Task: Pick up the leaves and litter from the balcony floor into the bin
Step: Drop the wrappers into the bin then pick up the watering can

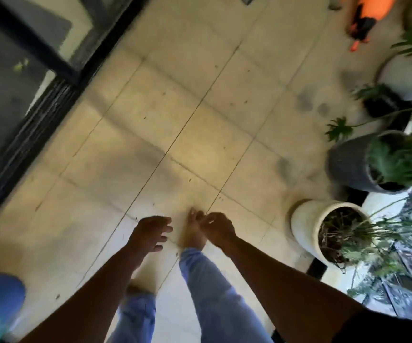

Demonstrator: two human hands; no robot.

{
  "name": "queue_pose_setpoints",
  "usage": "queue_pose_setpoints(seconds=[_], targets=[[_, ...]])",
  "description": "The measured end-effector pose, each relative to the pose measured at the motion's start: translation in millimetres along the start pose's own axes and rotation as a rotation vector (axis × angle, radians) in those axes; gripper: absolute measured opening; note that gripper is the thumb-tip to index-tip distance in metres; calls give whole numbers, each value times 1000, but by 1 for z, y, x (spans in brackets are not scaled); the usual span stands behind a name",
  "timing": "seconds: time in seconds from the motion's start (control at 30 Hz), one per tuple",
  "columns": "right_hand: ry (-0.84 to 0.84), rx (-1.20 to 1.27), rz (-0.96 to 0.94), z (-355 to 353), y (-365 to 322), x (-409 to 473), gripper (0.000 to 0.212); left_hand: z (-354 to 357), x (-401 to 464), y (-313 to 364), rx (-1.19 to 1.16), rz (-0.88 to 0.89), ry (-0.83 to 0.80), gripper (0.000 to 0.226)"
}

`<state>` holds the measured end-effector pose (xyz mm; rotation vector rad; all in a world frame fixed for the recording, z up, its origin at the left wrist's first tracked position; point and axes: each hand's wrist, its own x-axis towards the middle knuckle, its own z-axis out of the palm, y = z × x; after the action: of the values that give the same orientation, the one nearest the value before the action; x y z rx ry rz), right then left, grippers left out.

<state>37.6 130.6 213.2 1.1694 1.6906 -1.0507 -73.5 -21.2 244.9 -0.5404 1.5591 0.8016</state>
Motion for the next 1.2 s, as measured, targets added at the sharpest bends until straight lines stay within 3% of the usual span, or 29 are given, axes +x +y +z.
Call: queue_pose_setpoints(seconds=[0.13, 0.2, 0.27, 0.37, 0.63, 0.73, 0.87, 1.07, 1.2], targets=[[-1, 167, 34, -73, 15, 11, 13, 38, -1, 82, 123, 77, -55, 45], [108, 238, 49, -103, 20, 17, 1, 56, 2, 113, 153, 119, -74, 37], [170, 314, 66, -131, 21, 27, 11, 75, 7, 145, 194, 149, -75, 20], [194, 390, 73, -165, 17, 39, 9, 95, 21, 180, 249, 141, -50, 12], [243, 406, 107, -241, -7, 93, 9, 87, 68, 264, 628, 98, -79, 35], [239, 352, 100, -274, -25, 103, 13, 76, 78, 299, 623, 75, -48, 46], [235, 346, 76, -325, -61, 118, 10, 79, 70, 366, 688, 117, -29, 15], [240, 356, 10, -388, -107, 155, 4, 104, 78, 448, 741, 215, -11, 7], [291, 275, 35, -406, -106, 205, 25, 122, 95, 476, 759, 202, -17, 9]])
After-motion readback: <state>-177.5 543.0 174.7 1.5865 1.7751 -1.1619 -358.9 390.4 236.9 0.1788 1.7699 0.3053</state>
